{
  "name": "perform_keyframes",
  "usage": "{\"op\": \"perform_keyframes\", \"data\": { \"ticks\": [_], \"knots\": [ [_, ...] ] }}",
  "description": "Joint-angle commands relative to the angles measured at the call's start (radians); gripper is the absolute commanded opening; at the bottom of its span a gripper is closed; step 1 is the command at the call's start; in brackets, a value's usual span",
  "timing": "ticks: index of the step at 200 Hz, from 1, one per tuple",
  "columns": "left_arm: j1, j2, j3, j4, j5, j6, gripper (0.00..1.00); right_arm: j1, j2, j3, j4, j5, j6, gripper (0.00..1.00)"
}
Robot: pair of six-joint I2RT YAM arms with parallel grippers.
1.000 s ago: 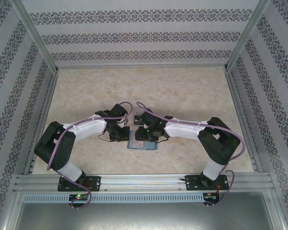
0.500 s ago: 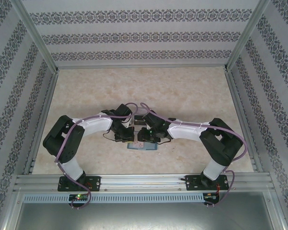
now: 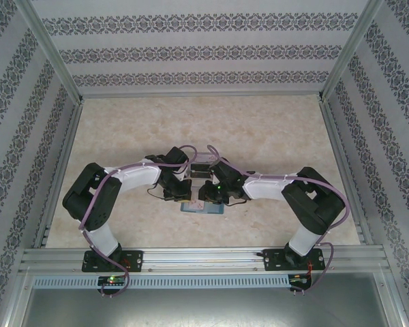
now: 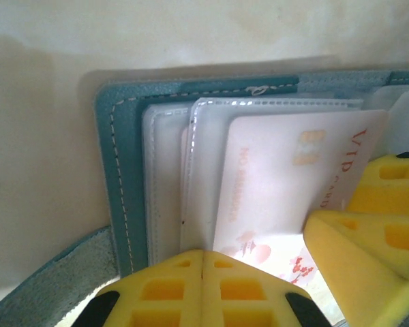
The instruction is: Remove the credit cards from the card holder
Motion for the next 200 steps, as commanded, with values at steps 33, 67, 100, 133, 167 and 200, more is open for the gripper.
{"op": "perform_keyframes", "data": {
  "ticks": [33, 67, 100, 133, 167, 200],
  "knots": [
    [-0.011, 0.054, -0.009, -0.051, -0.093, 0.020, 0.03, -0.013, -0.027, -0.063, 0.207, -0.072, 0.091, 0.17],
    [-0.011, 0.040, -0.010, -0.063, -0.101, 0.021, 0.03, -0.023, -0.028, -0.074, 0.185, -0.055, 0.084, 0.13],
    [-0.011, 0.024, -0.020, -0.072, -0.115, 0.022, 0.03, -0.047, -0.070, -0.107, 0.146, -0.028, 0.065, 0.13],
    [-0.011, 0.017, -0.028, -0.073, -0.119, 0.018, 0.03, -0.071, -0.116, -0.134, 0.130, -0.028, 0.050, 0.09],
    [-0.011, 0.011, -0.030, -0.074, -0.119, 0.015, 0.03, -0.089, -0.134, -0.138, 0.099, -0.031, 0.030, 0.11],
    [-0.011, -0.002, -0.030, -0.086, -0.124, 0.014, 0.03, -0.097, -0.157, -0.129, 0.026, -0.008, -0.005, 0.10]
  ]
}}
